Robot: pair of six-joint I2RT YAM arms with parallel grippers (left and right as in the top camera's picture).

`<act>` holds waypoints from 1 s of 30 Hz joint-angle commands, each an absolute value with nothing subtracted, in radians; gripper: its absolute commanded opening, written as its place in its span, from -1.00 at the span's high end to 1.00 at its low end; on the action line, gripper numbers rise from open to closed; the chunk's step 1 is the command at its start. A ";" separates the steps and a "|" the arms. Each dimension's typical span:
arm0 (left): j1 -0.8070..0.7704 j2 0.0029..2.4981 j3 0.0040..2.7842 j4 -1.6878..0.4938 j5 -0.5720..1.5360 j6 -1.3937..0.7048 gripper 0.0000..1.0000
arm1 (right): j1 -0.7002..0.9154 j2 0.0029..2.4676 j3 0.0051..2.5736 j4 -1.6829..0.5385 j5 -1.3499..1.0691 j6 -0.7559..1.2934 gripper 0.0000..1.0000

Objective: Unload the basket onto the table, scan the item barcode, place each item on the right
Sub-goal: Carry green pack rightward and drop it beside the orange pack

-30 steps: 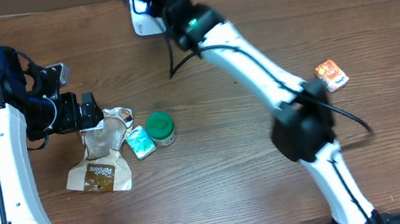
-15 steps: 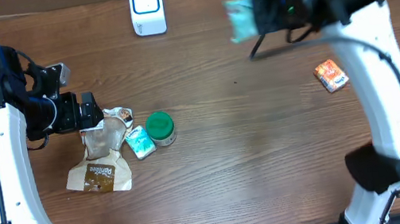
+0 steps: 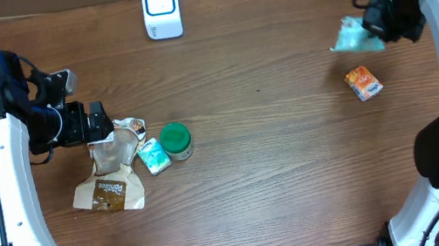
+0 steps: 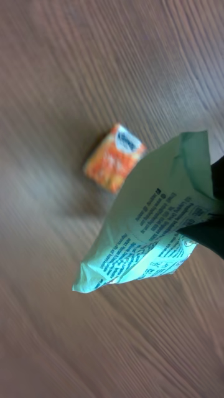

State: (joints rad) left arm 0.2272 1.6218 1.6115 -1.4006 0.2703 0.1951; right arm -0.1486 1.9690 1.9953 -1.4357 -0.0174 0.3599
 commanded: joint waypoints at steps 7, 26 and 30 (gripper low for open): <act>0.229 1.628 1.613 -1.401 0.281 0.221 -0.99 | -0.265 1.959 1.689 -1.244 -0.054 0.370 0.92; 0.229 1.628 1.613 -1.401 0.281 0.221 -0.99 | -0.135 1.959 1.707 -1.256 -0.189 0.173 -0.41; 0.229 1.628 1.613 -1.401 0.281 0.221 -0.99 | -0.016 1.959 1.770 -1.264 -0.189 0.166 -0.40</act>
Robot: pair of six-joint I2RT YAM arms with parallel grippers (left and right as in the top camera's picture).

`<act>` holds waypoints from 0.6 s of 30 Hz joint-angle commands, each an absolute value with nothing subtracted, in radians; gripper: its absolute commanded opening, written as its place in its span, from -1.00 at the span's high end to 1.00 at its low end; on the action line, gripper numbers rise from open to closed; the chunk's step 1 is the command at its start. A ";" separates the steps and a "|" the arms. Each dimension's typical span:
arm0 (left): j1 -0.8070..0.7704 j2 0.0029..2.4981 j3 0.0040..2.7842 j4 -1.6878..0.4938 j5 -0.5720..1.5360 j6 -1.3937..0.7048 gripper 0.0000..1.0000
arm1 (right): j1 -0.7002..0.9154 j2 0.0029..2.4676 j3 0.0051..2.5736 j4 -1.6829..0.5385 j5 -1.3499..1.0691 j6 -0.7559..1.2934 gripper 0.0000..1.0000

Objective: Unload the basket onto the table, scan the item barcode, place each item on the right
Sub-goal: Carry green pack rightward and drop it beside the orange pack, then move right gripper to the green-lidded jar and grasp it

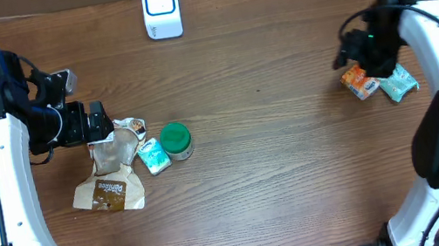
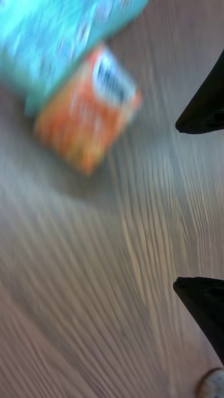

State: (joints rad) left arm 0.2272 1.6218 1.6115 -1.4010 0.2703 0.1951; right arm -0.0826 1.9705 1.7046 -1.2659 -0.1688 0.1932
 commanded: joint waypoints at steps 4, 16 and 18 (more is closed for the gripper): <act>0.229 1.628 1.613 -1.401 0.281 0.221 -0.99 | 0.139 1.959 1.857 -1.262 -0.187 0.155 -0.40; 0.229 1.628 1.613 -1.401 0.281 0.221 -0.99 | 0.545 1.988 1.932 -1.087 -0.138 0.099 -0.33; 0.229 1.628 1.613 -1.401 0.281 0.221 -0.99 | 0.603 2.009 1.932 -1.073 -0.107 0.065 -0.36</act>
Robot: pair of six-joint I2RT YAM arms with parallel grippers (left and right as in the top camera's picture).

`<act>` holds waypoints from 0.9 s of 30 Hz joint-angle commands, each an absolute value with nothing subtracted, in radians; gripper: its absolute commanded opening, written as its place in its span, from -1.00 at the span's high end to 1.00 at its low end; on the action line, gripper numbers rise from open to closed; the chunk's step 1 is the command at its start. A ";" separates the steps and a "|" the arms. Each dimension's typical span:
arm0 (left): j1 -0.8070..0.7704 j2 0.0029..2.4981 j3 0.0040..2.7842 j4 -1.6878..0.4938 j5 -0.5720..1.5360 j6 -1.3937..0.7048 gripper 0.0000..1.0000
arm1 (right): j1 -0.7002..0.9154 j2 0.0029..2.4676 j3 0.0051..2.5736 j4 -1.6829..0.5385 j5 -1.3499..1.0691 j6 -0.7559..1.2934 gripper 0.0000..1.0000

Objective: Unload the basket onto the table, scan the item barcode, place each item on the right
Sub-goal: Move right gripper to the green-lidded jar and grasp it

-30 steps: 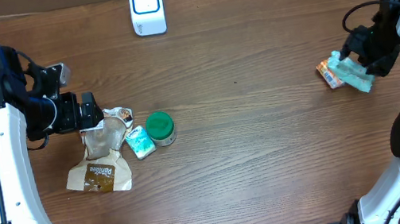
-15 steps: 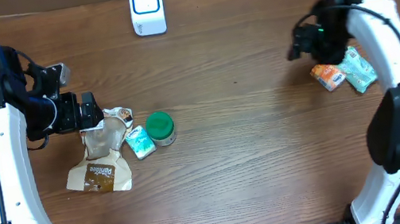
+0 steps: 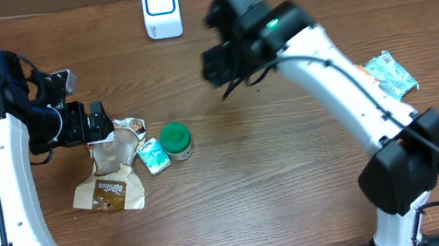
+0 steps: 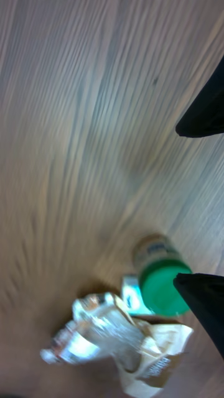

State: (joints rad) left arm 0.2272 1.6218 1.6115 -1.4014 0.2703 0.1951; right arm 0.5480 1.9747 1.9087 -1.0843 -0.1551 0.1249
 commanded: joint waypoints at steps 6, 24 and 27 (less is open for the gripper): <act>0.229 1.628 1.613 -1.401 0.281 0.221 -0.99 | 0.724 2.072 1.932 -1.048 -0.098 -0.023 -0.50; 0.229 1.628 1.613 -1.401 0.281 0.221 -0.99 | 0.854 2.195 1.930 -1.022 -0.099 -0.349 -0.74; 0.229 1.628 1.613 -1.401 0.281 0.221 -0.99 | 0.852 2.230 1.930 -1.006 -0.097 -0.349 -0.72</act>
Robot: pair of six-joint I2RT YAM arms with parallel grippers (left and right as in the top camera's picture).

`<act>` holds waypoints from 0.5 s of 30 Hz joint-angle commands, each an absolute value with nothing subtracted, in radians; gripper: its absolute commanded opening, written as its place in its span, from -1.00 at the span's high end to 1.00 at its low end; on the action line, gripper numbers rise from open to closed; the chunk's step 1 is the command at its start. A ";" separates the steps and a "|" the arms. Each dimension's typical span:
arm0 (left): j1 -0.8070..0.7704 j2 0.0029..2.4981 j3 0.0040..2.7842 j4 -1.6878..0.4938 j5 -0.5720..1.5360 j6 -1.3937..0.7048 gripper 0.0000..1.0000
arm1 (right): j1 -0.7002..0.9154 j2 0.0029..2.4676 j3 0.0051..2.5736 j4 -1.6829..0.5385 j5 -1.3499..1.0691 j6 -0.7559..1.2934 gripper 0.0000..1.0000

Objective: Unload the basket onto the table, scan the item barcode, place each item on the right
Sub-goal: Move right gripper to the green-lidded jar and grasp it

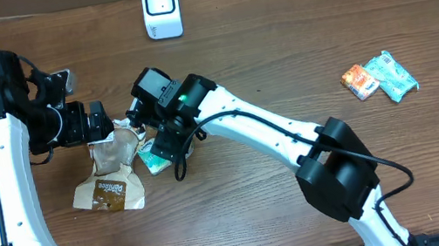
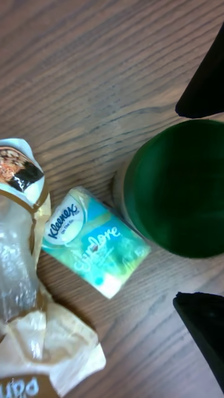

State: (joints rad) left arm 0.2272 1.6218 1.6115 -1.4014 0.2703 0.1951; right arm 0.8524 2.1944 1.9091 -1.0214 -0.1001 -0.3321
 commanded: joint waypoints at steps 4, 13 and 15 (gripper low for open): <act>0.229 1.628 1.613 -1.401 0.281 0.221 -0.99 | 0.847 2.254 1.930 -0.980 -0.097 -0.349 -0.64; 0.229 1.628 1.613 -1.401 0.281 0.221 -0.99 | 0.845 2.257 1.930 -0.976 -0.036 -0.345 -0.19; 0.229 1.628 1.613 -1.401 0.281 0.221 -0.99 | 0.844 2.257 1.930 -0.977 -0.020 -0.345 -0.05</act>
State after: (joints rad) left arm 0.2272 1.6218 1.6115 -1.4014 0.2703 0.1951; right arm 0.8509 2.2574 1.9102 -0.9794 -0.0700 -0.3420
